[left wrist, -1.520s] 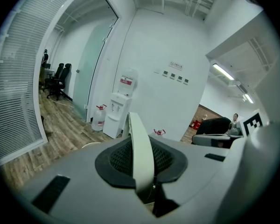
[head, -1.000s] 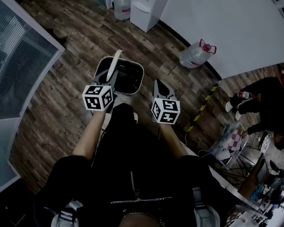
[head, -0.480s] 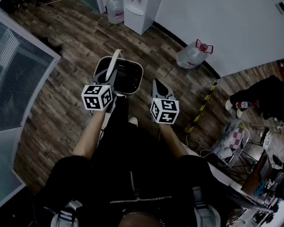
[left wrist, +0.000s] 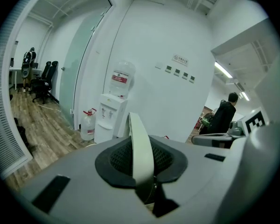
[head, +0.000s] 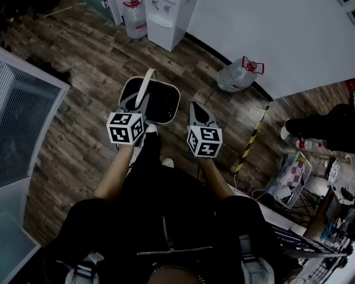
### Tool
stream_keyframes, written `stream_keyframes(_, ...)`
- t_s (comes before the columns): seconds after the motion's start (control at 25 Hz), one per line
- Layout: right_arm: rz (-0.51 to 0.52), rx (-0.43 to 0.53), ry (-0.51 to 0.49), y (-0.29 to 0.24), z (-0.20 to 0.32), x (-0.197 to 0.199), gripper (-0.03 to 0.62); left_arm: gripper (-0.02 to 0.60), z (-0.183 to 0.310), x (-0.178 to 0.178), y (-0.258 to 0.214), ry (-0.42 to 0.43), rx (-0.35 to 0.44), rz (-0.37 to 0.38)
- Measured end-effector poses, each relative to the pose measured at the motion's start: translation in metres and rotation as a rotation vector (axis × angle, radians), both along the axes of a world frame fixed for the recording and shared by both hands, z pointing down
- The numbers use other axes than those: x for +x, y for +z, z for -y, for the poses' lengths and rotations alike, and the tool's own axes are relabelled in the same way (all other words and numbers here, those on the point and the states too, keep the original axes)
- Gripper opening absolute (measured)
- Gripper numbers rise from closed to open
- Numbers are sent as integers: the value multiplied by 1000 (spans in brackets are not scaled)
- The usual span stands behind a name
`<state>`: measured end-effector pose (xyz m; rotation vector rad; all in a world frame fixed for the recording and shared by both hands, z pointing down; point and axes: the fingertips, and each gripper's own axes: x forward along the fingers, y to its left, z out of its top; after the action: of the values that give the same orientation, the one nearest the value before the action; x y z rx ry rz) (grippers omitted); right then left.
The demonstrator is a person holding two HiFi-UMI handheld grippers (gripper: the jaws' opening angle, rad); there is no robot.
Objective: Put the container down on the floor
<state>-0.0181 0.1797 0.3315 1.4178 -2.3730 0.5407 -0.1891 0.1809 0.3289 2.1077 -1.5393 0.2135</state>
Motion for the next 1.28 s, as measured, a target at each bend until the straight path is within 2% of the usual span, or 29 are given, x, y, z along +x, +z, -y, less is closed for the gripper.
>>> stream_keyframes(0.52,-13,-13,83,1,114,-49,11,61,117,-31,2,131,5,20)
stream_keyframes(0.92,-16,-33,124,9,183,-44,11,61,192,-32,10,160,-20,16)
stream_keyframes(1.28,-9,-61,87,21,260,-25,11,60,264,-9,22,144,-55,29)
